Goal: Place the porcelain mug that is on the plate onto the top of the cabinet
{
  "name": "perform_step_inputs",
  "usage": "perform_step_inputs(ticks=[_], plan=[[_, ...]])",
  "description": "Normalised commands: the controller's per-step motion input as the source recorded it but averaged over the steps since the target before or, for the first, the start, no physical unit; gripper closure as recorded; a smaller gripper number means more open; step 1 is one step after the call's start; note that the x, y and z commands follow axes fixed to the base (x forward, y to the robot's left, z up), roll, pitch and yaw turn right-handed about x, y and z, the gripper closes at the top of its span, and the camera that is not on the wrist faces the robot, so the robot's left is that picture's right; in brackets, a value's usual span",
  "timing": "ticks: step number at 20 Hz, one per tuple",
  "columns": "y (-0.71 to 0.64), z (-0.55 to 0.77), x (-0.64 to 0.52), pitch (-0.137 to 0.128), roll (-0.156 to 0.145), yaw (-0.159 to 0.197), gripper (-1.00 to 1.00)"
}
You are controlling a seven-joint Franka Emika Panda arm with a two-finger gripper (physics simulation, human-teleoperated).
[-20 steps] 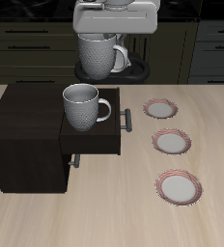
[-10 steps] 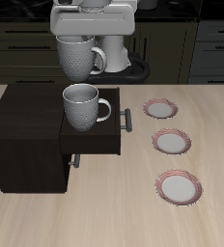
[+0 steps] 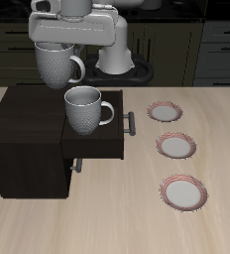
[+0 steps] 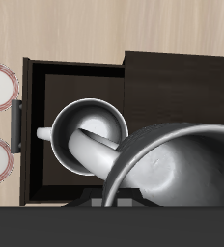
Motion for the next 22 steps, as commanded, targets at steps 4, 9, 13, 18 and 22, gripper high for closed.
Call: perform_step_inputs(ticks=[4,9,13,18,22], plan=[[-0.45,-0.11,0.02,0.006,-0.021,-0.041,1.0],[-0.27,-0.03,-0.04,-0.007,-0.017,-0.012,1.0],[-0.01,-0.08,0.06,0.007,-0.012,-0.011,1.0],[-0.02,-0.17,0.06,0.016,-0.012,-0.01,1.0],[-0.24,-0.12,0.1,0.008,-0.05,-0.011,1.0]])
